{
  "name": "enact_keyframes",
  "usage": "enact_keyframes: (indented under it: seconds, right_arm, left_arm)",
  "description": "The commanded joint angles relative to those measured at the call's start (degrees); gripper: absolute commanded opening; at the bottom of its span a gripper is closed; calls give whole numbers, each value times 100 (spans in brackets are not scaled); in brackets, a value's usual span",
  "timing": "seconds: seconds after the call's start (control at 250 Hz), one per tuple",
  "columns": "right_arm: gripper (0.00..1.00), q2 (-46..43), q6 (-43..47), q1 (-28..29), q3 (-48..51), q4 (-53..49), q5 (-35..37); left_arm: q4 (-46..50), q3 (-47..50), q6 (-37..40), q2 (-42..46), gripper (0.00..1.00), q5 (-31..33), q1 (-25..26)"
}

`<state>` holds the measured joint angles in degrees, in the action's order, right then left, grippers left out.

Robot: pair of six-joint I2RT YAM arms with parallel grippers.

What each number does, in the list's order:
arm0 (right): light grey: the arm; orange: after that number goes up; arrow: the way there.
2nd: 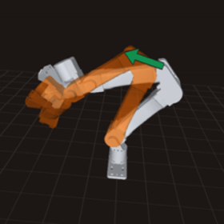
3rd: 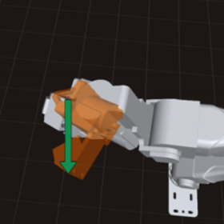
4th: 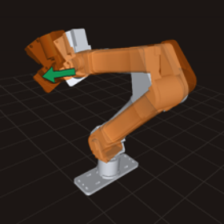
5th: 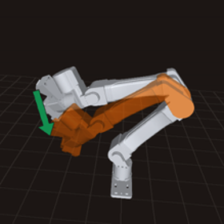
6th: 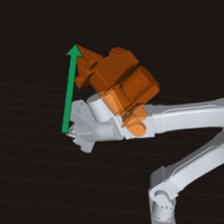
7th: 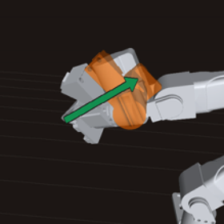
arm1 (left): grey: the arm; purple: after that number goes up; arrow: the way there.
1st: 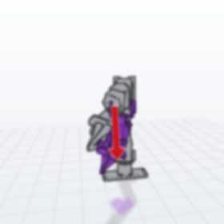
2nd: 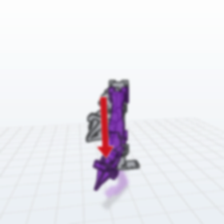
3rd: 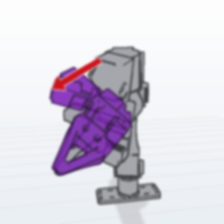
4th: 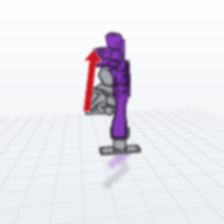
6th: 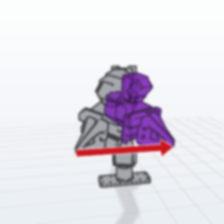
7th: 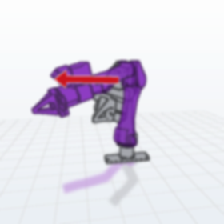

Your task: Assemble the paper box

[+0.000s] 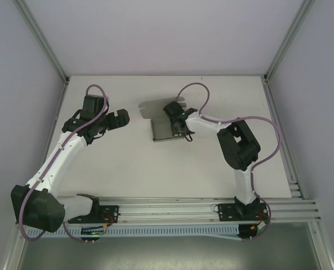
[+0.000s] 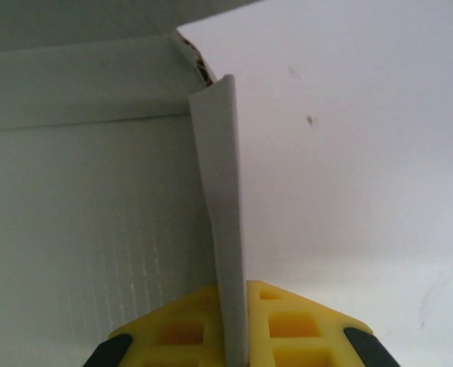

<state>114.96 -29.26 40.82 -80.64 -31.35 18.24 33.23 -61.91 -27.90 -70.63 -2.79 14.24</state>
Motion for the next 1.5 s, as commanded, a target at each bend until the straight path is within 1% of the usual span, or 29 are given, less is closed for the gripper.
enact_keyframes:
  seconds: [0.0, 0.092, 0.16, 0.248, 0.276, 0.312, 0.34, 0.48, 0.52, 0.576, 0.624, 0.687, 0.715, 0.735, 0.787, 0.835, 0.855, 0.863, 0.879, 0.943, 1.023, 1.079, 1.115, 1.159, 1.227, 1.327, 1.383, 1.447, 1.499]
  right_arm:
    - [0, -226, -1687, 181, 201, 238, 770]
    - [0, -339, -1827, 345, 418, 482, 946]
    - [8, -368, -1908, 357, 524, 604, 787]
    - [26, -393, -1827, 363, 600, 702, 667]
    - [34, -416, -1760, 363, 613, 718, 703]
    - [48, -479, -1705, 361, 656, 722, 784]
    - [54, -539, -1609, 373, 704, 775, 835]
    - [71, -1091, -517, 355, 1136, 1474, 999]
    - [76, -1316, -238, 357, 1247, 1605, 1181]
    - [80, -1663, 368, 324, 1489, 2004, 1233]
    - [89, -1954, 800, 271, 1706, 2341, 1370]
    - [98, -2256, 1692, 121, 1947, 2850, 1076]
    - [99, -2366, 1977, 35, 2009, 2978, 988]
    - [99, -2423, 2200, -49, 2031, 3072, 783]
    - [99, -2549, 2869, -379, 2072, 3180, -281]
    - [99, -2605, 3044, -710, 1998, 3138, -1056]
    - [99, -2610, 3165, -822, 1926, 3035, -1638]
    - [99, -2610, 3201, -828, 1893, 2992, -1808]
    - [99, -2608, 3231, -1034, 1829, 2928, -2070]
    - [99, -2520, 3334, -1476, 1639, 2836, -2724]
    - [99, -2347, 3892, -1823, 1384, 2513, -3434]
    - [99, -2177, 4521, -1928, 1094, 1997, -4052]
    - [99, -2077, 4765, -1937, 930, 1738, -4233]
    - [99, -1930, 5118, -1937, 685, 1359, -4496]
    - [99, -1675, 5291, -1953, 354, 1020, -4507]
    - [97, -1290, 5552, -1982, -131, 544, -4373]
    - [95, -1085, 5605, -1983, -348, 321, -4382]
    - [90, -879, 5676, -1981, -619, 43, -4434]
    - [83, -738, 5722, -1984, -796, -205, -4411]
  left_arm:
    - [-354, -94, 249, 30, 98, -357, 1]
    - [-536, -19, 426, -64, 98, -647, 1]
    - [-702, 44, 611, -135, 98, -882, 0]
    - [-1097, 114, 1116, -240, 98, -1316, 0]
    - [-1233, 109, 1335, -286, 98, -1494, 0]
    - [-1301, 106, 1595, -377, 98, -1666, 0]
    - [-1306, 44, 1758, -470, 98, -1764, 0]
    - [-1568, -209, 2567, -920, 98, -2091, -2]
    - [-1555, -320, 2779, -1098, 98, -2185, 0]
    - [-1442, -540, 3025, -1396, 98, -2251, 0]
    - [-1348, -750, 3171, -1683, 98, -2179, 0]
    - [-1144, -1088, 3556, -2110, 98, -2196, -1]
    - [-1127, -1216, 3745, -2282, 98, -2269, -6]
    - [-1108, -1310, 3885, -2412, 98, -2340, -6]
    - [-954, -1636, 4234, -2696, 98, -2581, -9]
    - [-772, -1972, 4515, -3057, 98, -2750, -8]
    - [-699, -2106, 4625, -3179, 98, -2796, -9]
    - [-674, -2165, 4666, -3225, 98, -2813, -9]
    - [-639, -2254, 4740, -3320, 98, -2823, -9]
    - [-452, -2614, 5049, -3647, 98, -2948, -5]
    - [-165, -3021, 5384, -3977, 97, -3143, -9]
    - [180, -3328, 5678, -4151, 96, -3473, 1]
    - [343, -3426, 5893, -4222, 94, -3707, -4]
    - [437, -3487, 6110, -4275, 93, -3803, 0]
    - [553, -3599, 6288, -4396, 92, -3647, 0]
    - [1041, -4036, 6562, -4706, 90, -3598, 17]
    - [1370, -4383, 6664, -4951, 84, -3431, 50]
    - [1653, -4710, 6748, -5226, 78, -3112, 101]
    - [1809, -4855, 6818, -5368, 73, -3030, 105]
